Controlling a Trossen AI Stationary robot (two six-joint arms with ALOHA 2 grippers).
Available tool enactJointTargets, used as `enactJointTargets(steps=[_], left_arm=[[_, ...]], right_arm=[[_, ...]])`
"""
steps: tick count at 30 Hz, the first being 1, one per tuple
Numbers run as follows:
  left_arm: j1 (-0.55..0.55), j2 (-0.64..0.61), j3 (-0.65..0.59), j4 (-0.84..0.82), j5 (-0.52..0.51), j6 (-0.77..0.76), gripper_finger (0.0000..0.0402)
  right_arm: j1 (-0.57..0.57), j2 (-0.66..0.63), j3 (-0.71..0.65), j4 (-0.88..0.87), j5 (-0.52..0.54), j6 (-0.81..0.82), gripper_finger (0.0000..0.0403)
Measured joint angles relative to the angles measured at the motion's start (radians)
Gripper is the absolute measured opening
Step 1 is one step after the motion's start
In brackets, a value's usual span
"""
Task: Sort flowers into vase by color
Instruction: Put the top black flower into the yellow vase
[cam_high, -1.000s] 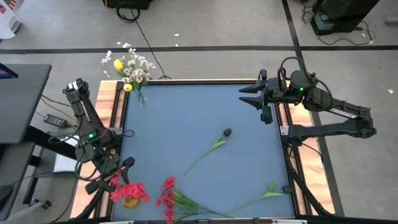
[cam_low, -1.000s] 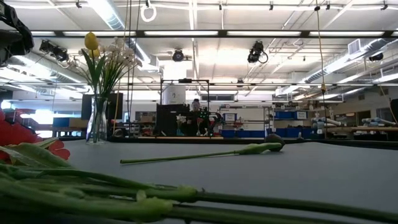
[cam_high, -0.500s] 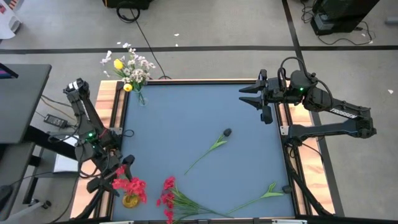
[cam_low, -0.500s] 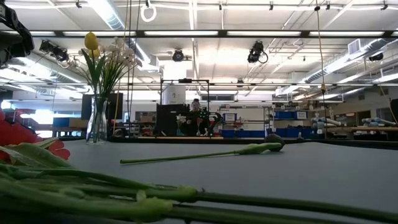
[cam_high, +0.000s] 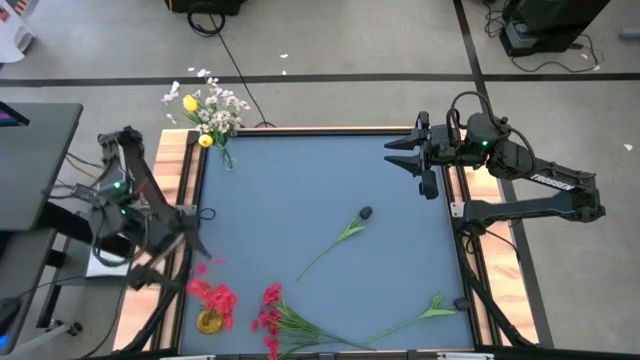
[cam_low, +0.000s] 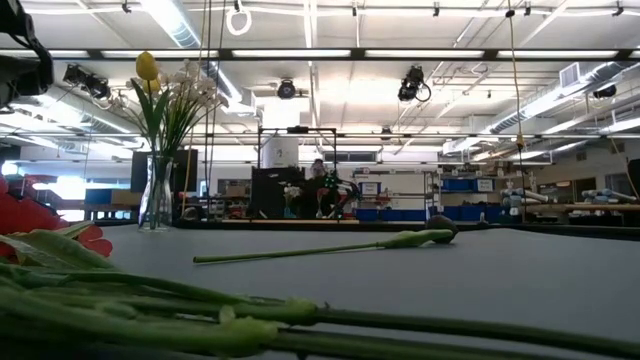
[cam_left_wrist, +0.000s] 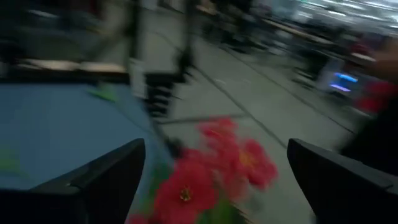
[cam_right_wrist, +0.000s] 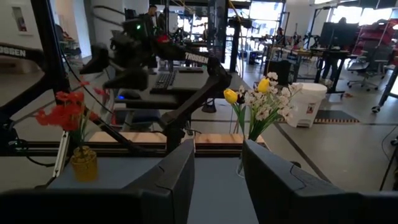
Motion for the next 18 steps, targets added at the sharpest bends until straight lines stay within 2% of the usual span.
enactJointTargets(steps=[4,10,12,14,18], left_arm=[[0.077,-0.001,0.052,-0.038,-0.121,0.011,0.0397],[0.321,0.029,0.054,-0.034,-0.144,0.033,0.0384],[0.418,0.068,0.054,-0.029,-0.108,0.036,0.0382],[0.504,0.118,0.054,-0.026,-0.026,0.019,0.038],[0.628,0.238,0.054,0.005,0.097,-0.062,0.038]], right_arm=[[0.0,0.0,0.0,0.0,0.0,0.0,0.0144],[0.0,0.0,0.0,0.0,0.0,0.0,0.0144],[0.0,0.0,0.0,0.0,0.0,0.0,0.0144],[0.0,0.0,0.0,0.0,0.0,0.0,0.0144],[0.0,0.0,0.0,0.0,0.0,0.0,0.0144]])
